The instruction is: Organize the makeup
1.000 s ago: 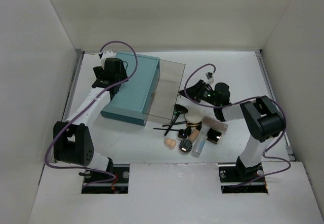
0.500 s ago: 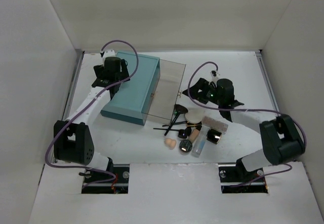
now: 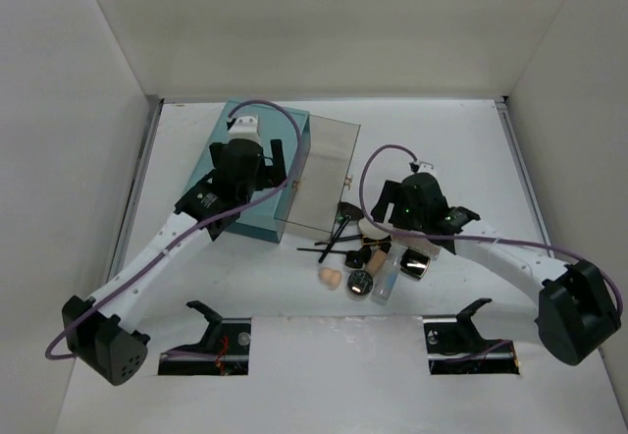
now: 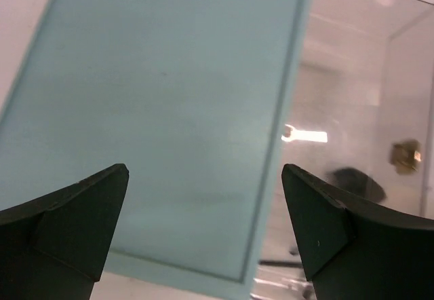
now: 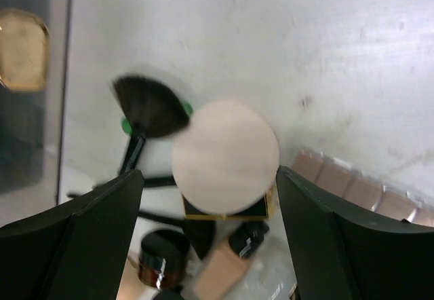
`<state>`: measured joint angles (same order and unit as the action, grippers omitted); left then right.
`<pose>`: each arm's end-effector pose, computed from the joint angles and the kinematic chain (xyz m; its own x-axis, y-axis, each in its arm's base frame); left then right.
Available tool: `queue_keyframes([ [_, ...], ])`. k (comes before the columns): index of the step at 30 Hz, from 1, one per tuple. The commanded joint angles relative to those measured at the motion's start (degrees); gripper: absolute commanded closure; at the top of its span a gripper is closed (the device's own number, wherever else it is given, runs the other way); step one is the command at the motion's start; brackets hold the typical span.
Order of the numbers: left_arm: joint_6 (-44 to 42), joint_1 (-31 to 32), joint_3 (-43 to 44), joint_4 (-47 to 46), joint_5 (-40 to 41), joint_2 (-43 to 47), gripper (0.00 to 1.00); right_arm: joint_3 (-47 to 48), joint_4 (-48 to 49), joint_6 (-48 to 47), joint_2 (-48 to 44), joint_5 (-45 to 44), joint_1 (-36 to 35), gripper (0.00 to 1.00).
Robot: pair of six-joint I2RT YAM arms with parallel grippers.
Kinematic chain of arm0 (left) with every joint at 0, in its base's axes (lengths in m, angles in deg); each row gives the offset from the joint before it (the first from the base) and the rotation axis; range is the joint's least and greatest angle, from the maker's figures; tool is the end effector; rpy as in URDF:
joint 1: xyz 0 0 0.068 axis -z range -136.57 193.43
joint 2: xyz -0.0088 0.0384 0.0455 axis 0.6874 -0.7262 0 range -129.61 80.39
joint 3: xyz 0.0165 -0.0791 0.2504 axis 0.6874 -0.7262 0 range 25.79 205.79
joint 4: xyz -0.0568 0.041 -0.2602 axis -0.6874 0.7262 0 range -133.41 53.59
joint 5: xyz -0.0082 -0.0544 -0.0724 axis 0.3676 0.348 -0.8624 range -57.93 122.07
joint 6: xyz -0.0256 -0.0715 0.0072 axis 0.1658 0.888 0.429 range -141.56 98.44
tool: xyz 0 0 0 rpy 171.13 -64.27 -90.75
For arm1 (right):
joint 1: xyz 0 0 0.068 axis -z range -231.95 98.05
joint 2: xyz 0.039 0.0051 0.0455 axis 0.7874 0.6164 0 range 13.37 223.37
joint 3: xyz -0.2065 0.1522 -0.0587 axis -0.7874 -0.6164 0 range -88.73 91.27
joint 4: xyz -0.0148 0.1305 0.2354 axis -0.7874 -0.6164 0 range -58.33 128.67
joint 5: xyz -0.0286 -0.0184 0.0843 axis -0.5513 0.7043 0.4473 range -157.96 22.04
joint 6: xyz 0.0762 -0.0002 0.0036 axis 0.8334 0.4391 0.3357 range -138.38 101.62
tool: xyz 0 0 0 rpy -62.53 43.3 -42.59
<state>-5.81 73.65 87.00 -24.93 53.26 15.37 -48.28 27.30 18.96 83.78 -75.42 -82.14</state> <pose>0.2658 -0.1277 0.3357 -0.3644 -0.0806 -0.9277 0.0845 0.9893 -0.1191 0.2534 0.1377 0.1870 -0.7051 0.2854 -0.6491 0.0167 0.9219 0.3872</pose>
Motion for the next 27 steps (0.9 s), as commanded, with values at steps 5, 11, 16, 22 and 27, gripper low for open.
queue_keyframes([
  [5,7.5,13.0,-2.5,10.2,10.2,1.8,0.00,1.0,-18.6,5.3,-8.0,-7.3,-7.3,0.21],
  [11,11.0,19.1,-1.7,13.0,11.8,2.6,0.00,-0.3,-32.4,18.8,-12.3,-8.3,-18.1,0.29],
  [16,11.8,22.0,-2.1,14.1,12.6,3.3,0.00,-1.9,-34.4,27.4,-9.6,-7.4,-24.6,0.37],
  [22,11.8,22.3,-2.7,14.1,12.8,5.1,0.00,-4.1,-34.5,33.8,-5.6,-9.4,-26.9,0.35],
  [27,11.6,22.1,-3.2,14.6,12.9,6.6,0.00,-5.5,-27.7,34.6,-3.1,-12.0,-26.8,0.41],
])
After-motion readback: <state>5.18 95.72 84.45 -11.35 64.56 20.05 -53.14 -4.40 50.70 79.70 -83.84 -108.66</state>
